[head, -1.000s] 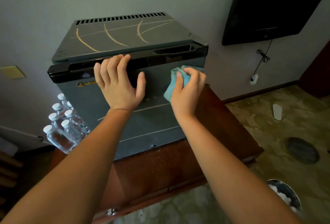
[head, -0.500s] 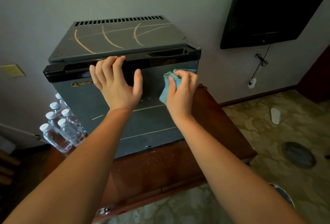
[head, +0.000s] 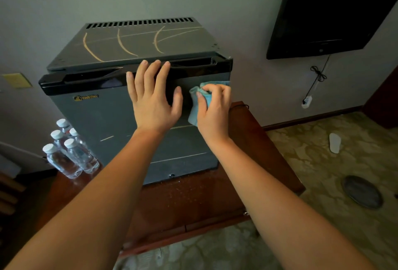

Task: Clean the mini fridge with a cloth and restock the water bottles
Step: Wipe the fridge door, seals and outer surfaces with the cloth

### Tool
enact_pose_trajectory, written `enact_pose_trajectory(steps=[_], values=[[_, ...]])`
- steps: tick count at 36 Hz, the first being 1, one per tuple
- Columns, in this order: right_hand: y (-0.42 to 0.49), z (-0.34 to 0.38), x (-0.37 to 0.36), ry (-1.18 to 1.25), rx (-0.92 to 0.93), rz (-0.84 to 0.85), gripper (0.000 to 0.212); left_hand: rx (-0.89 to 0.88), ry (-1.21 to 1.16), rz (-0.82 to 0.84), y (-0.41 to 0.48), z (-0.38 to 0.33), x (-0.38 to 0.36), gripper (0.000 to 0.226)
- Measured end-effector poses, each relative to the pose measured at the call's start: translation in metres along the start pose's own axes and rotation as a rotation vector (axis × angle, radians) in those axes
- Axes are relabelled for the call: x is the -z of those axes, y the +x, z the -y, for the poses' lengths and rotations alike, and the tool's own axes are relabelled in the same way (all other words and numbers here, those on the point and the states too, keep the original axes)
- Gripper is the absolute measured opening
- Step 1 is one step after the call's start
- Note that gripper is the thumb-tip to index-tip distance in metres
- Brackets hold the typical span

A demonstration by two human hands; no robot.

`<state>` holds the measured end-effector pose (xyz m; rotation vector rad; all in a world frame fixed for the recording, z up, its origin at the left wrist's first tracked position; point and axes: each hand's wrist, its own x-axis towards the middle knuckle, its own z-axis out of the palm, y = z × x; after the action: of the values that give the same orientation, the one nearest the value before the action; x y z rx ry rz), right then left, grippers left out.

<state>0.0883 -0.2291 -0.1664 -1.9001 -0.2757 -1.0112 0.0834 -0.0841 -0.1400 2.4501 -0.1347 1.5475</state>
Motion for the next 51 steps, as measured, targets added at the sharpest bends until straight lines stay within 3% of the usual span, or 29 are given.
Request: enact_pose_trajectory(steps=[9,17,29,37,42,47,51], values=[[-0.033,-0.035,0.002,-0.021,-0.121,0.144,0.019,0.043,0.071,0.021,-0.002,0.000,0.003,0.053],[0.000,-0.014,-0.001,0.073,-0.089,-0.057,0.015,0.039,0.078,-0.004,-0.003,0.000,0.000,0.053],[-0.048,-0.040,-0.004,-0.022,-0.166,0.180,0.019,0.054,0.060,0.010,-0.004,-0.001,-0.002,0.055],[-0.004,0.003,-0.003,0.086,-0.064,-0.030,0.016,0.026,0.065,0.022,-0.004,0.004,0.005,0.054],[-0.011,-0.001,-0.010,0.039,-0.044,-0.014,0.018,0.009,0.055,0.027,-0.003,0.007,0.006,0.054],[-0.049,-0.027,-0.010,-0.019,-0.170,0.127,0.021,0.006,0.062,0.032,-0.004,0.010,0.004,0.054],[-0.052,-0.023,-0.012,0.006,-0.288,0.108,0.021,0.002,0.064,0.038,-0.005,0.010,0.003,0.054]])
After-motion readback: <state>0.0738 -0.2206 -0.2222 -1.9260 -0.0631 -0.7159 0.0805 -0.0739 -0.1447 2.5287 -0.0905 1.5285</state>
